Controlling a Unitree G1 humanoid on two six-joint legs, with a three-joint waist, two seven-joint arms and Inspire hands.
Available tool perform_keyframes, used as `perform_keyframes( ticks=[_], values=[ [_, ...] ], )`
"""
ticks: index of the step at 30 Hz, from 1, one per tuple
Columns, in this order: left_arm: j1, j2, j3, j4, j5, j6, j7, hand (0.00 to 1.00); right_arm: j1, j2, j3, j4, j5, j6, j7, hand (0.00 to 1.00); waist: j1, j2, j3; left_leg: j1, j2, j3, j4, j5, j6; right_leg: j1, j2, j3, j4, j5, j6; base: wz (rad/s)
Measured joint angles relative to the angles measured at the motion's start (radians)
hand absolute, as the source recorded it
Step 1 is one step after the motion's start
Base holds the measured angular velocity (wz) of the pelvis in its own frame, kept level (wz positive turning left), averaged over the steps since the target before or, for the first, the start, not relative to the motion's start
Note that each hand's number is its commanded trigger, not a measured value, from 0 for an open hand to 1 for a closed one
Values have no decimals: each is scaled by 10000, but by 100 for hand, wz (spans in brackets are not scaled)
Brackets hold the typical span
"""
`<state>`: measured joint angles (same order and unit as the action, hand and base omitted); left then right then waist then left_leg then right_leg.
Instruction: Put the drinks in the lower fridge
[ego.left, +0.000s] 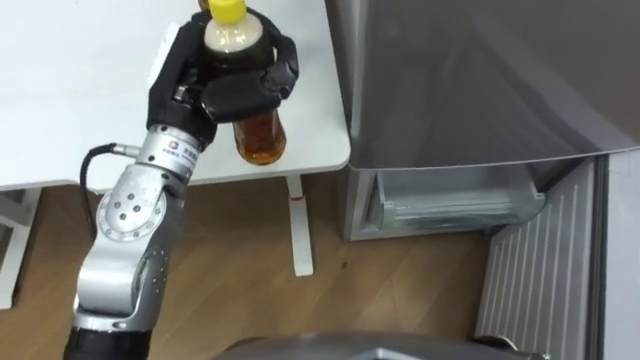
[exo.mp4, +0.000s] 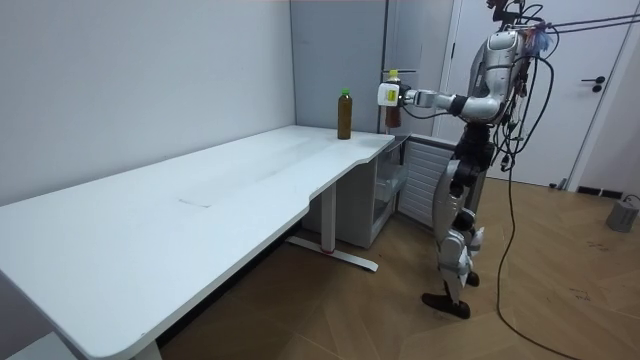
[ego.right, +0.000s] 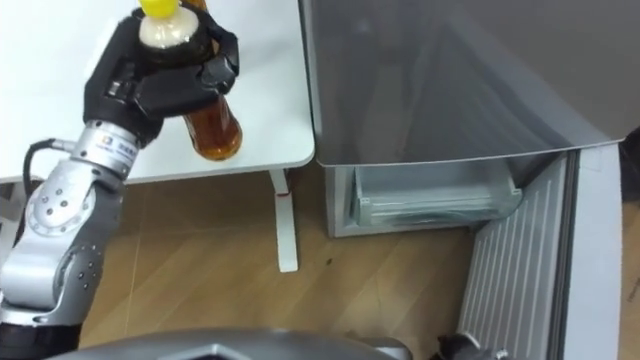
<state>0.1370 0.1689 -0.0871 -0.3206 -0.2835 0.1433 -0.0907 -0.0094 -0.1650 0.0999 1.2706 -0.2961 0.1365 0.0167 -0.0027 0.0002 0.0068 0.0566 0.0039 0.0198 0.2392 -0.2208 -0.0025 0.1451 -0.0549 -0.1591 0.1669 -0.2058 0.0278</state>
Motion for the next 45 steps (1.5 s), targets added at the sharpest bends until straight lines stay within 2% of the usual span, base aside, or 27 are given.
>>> perform_keyframes(
  ticks=[4,7,9,12,20,26,32,42,45],
  values=[
    [30,-26,-87,-1,-7,-1,-1,100,-26,-67,369,-479,213,-81,-193,0,94,-3,-2,-87,-7,-61,-1,1,-2,-47,1,-70,-6,1,0,6],
    [161,-95,-97,0,1,-1,0,100,219,-185,360,-1562,264,-162,-193,0,137,-7,-1,-152,-1,-42,-12,6,-8,-202,1,-59,25,2,-1,-3],
    [325,-99,-109,0,1,-2,0,100,419,-114,358,-2555,1031,-722,-142,0,105,-14,-2,-158,2,-26,-16,5,-8,-215,2,-75,23,4,-5,0],
    [396,-97,-118,8,24,-2,-2,100,588,211,369,-3317,1549,-1110,158,0,91,-47,4,-144,1,-104,-22,5,-9,-153,1,-201,22,5,-5,10],
    [1081,-4,-125,12,37,-19,-17,100,874,401,752,-4757,1644,-1132,965,0,101,-60,8,-102,-22,-242,-39,6,-10,-46,-29,-392,25,5,-3,6],
    [1091,5,-129,118,-2,-23,-300,100,1036,446,822,-6098,1685,-1132,1533,0,95,-101,4,-109,-23,-252,5,30,-28,-14,-30,-412,39,5,-4,0],
    [1091,20,-325,458,-6,-23,-377,100,1106,443,1189,-7546,1685,-1125,2596,0,41,-147,2,-253,-26,-267,150,25,-27,-41,-28,-424,39,7,-8,1],
    [1090,22,-334,466,-13,-75,-655,100,1109,372,1520,-8622,1686,-1123,4215,0,118,-140,12,-231,-25,-295,207,24,-25,-69,-24,-373,103,10,-12,0],
    [1090,2,-335,525,-17,-195,-720,100,1107,334,1508,-8863,1690,-1123,4687,0,116,-118,56,-108,-21,-275,173,24,-25,8,-24,-364,155,10,-11,-1]
  ],
)
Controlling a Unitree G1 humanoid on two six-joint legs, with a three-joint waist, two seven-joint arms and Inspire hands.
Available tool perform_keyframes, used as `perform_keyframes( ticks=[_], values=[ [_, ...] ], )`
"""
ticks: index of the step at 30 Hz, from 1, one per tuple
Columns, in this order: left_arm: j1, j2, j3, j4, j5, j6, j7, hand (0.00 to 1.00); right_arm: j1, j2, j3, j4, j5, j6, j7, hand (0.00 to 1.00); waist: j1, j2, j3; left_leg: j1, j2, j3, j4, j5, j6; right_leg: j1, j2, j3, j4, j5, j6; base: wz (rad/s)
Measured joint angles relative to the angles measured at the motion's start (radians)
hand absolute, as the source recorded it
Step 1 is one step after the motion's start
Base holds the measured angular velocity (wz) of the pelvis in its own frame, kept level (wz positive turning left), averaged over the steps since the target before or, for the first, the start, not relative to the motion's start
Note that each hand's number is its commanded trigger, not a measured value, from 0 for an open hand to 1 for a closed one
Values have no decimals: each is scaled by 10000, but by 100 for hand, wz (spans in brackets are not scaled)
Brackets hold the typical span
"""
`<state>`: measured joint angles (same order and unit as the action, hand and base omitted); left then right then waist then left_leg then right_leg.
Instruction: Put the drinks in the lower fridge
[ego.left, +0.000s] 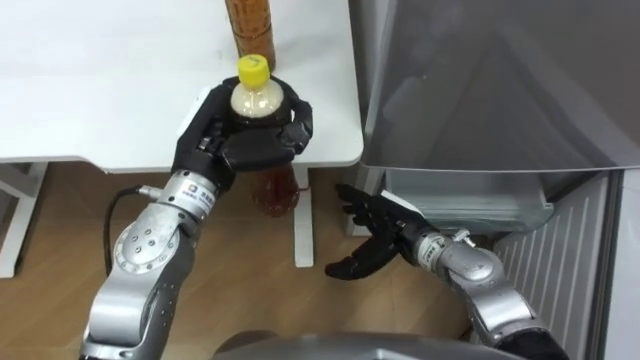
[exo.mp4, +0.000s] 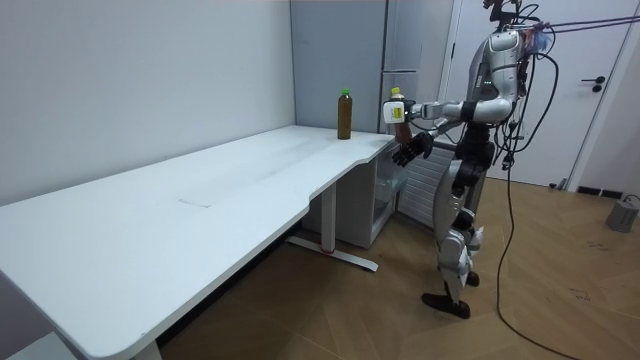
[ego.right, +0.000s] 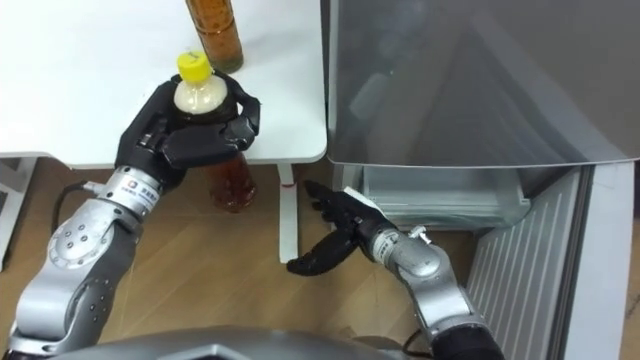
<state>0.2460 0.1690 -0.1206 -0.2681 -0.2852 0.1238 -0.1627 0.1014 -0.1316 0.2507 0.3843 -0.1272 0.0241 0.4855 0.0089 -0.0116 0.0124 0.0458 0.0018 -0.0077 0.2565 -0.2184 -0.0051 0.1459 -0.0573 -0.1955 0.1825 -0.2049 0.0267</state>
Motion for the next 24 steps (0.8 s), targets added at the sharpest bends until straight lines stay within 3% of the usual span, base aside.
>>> perform_keyframes(
  ticks=[5,10,24],
  values=[
    [-1,-42,-51,198,-88,-205,-179,100,34,35,17,-420,42,81,646,0,13,-31,88,-87,8,2,-71,0,-1,-84,5,21,46,-1,0,0],
    [-1,-26,-218,327,-37,-202,-881,100,107,91,32,-867,37,237,1249,0,22,-125,23,-204,7,22,91,2,3,-237,7,74,55,10,-17,-1],
    [-31,3,-1121,369,35,-204,-1349,100,219,71,561,-1492,376,446,1586,0,-35,30,38,-289,22,-23,104,-4,1,-182,14,-10,79,17,-23,1]
  ],
)
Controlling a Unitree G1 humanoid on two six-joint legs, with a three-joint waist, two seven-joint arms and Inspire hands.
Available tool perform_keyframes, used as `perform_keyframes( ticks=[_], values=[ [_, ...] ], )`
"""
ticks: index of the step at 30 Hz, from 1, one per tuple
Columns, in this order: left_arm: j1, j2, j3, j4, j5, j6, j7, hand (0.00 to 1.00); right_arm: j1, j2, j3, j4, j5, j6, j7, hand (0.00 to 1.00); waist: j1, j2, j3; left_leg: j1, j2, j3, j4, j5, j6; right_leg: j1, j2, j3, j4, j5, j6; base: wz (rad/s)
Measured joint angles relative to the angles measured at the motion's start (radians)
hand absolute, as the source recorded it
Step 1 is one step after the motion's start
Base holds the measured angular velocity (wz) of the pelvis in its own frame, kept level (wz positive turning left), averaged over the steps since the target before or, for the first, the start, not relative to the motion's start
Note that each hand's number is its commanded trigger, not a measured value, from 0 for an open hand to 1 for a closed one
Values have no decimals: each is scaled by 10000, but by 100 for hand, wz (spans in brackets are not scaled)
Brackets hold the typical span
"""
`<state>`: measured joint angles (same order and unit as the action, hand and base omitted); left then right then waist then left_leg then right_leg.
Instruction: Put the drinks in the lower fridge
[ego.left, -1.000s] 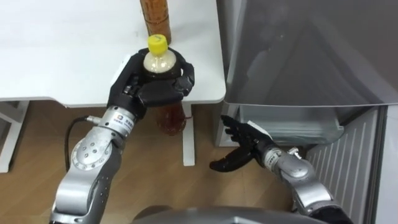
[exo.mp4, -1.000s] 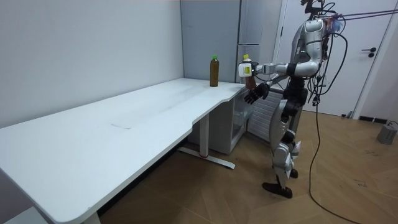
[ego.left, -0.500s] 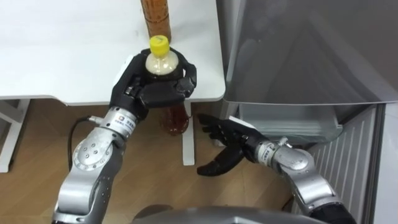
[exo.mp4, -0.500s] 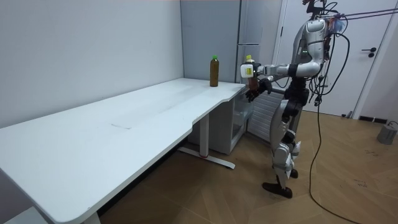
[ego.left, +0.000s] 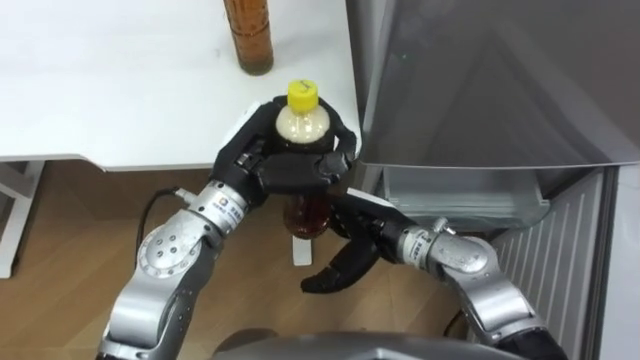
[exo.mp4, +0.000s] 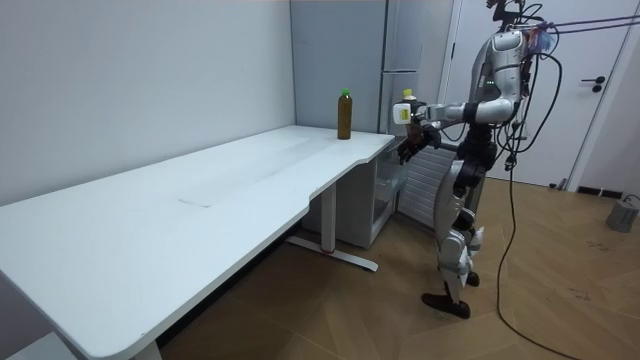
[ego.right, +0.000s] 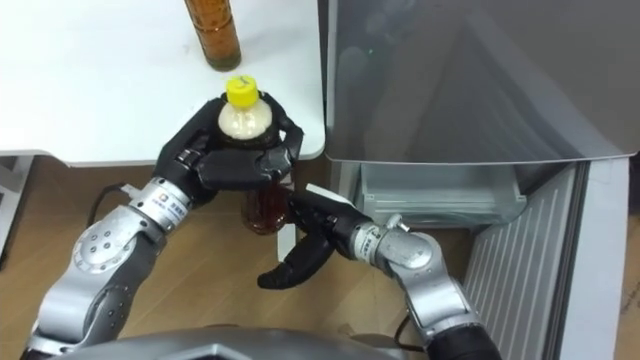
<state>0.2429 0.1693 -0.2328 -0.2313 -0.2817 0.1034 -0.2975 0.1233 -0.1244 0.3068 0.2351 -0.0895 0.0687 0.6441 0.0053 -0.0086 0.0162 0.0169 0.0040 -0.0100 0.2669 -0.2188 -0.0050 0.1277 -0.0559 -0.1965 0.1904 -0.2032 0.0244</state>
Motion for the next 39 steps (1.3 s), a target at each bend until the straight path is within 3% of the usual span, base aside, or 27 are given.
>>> perform_keyframes(
  ticks=[13,18,28,29,30,31,32,33,39],
  values=[
    [-64,104,-644,0,7,0,-228,100,-21,-84,51,21,693,6,52,0,-33,63,-14,-249,11,32,150,2,4,-294,-15,15,160,1,-3,1],
    [-65,106,-747,318,-1,1,-469,100,-13,-138,153,25,1635,260,56,0,-39,34,-3,-250,9,142,224,3,7,-330,-45,58,156,0,-1,-2],
    [-98,105,-888,885,1,4,-795,100,-14,-95,227,23,2106,407,70,0,-103,11,7,-274,12,185,222,-3,15,-343,-48,47,147,-1,1,0],
    [-99,105,-889,947,1,4,-796,100,-14,-95,234,23,2147,426,70,3,-116,11,7,-277,12,185,225,-4,16,-343,-48,47,148,-1,1,0],
    [-98,106,-889,969,3,4,-796,100,-14,-94,233,23,2163,430,70,22,-131,11,7,-284,12,187,231,-5,17,-343,-48,47,148,-1,1,0],
    [-97,107,-905,969,5,4,-796,100,-14,-93,233,23,2171,430,70,77,-141,11,7,-284,12,187,234,-5,17,-340,-48,48,148,-1,1,0],
    [-97,123,-964,969,10,3,-797,100,-15,-93,232,24,2176,430,71,92,-185,10,6,-278,12,188,234,-5,17,-325,-48,46,147,-1,1,0],
    [-97,144,-985,969,8,3,-798,100,-15,-94,237,24,2178,430,75,100,-228,9,5,-271,10,188,233,-5,17,-314,-48,46,147,-1,1,0],
    [-97,215,-1045,969,10,3,-799,100,-11,-113,240,68,2245,429,134,100,-285,11,5,-246,12,187,232,-4,17,-310,-47,44,153,-1,1,0]
  ],
)
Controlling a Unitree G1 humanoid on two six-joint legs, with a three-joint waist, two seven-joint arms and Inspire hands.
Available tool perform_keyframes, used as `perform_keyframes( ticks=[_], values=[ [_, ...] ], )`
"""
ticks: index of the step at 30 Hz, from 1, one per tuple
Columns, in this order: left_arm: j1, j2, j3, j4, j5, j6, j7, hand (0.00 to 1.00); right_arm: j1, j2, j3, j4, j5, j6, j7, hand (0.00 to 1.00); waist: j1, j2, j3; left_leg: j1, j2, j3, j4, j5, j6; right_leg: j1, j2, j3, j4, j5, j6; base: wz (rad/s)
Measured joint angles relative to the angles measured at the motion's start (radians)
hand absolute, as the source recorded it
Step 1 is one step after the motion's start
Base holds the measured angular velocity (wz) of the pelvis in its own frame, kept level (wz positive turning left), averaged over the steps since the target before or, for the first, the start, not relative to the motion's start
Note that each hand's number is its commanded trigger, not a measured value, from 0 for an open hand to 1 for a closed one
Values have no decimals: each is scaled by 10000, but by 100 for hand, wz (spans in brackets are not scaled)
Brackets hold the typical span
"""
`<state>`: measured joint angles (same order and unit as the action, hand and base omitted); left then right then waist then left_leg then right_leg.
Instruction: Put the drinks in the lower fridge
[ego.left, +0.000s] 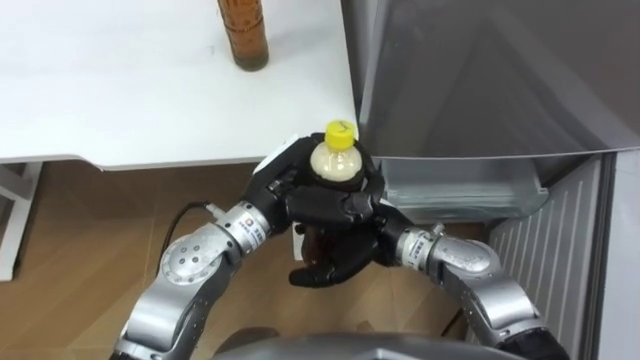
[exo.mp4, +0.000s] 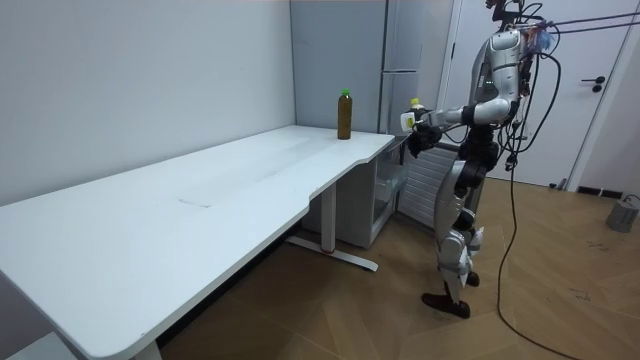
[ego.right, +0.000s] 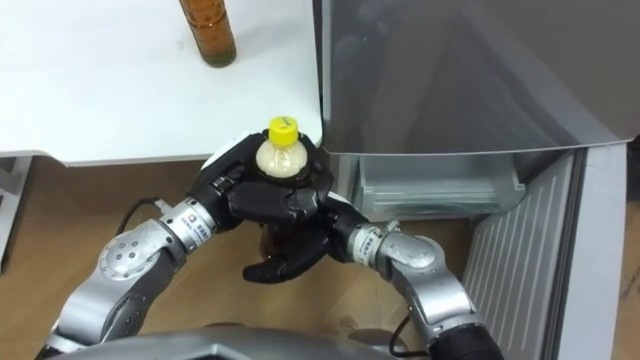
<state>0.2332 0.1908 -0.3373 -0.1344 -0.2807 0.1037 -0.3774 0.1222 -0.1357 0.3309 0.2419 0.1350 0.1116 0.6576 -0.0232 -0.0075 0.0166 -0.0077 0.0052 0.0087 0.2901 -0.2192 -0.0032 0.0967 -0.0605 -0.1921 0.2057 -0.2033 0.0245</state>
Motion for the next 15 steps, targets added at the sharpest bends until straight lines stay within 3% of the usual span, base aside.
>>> perform_keyframes(
  ticks=[8,10,11,12,13,14,15],
  values=[
    [2,61,13,1,-196,36,-6,100,-1,-130,107,62,0,-204,48,100,7,-1,0,2,10,32,-21,0,0,-1,0,5,9,0,0,0],
    [3,57,14,2,-381,68,-12,93,-1,-187,139,62,2,-253,95,100,8,-2,1,-2,12,33,-25,0,0,-1,2,3,9,0,0,0],
    [1,45,23,1,-444,68,-12,85,-1,-186,151,62,50,-256,82,100,9,-4,-1,-3,16,35,-26,0,0,-1,4,3,9,1,0,0],
    [1,23,46,1,-444,68,-12,59,-1,-188,147,63,78,-256,77,100,13,-3,-2,-3,18,40,-24,0,0,-2,4,3,12,1,0,0],
    [1,17,52,1,-444,68,-12,19,-1,-188,149,63,86,-255,73,100,12,-3,-2,-1,20,42,-22,0,0,-4,4,3,13,1,0,0],
    [1,6,53,1,-442,68,-12,0,-1,-189,150,63,91,-253,62,100,11,-3,-2,0,23,47,-19,0,0,-12,4,3,16,1,-1,0],
    [1,7,54,1,-440,68,-12,0,-1,-196,152,64,94,-251,61,100,11,-3,-2,-2,24,50,-16,0,0,-20,4,4,22,1,-1,0]
  ],
)
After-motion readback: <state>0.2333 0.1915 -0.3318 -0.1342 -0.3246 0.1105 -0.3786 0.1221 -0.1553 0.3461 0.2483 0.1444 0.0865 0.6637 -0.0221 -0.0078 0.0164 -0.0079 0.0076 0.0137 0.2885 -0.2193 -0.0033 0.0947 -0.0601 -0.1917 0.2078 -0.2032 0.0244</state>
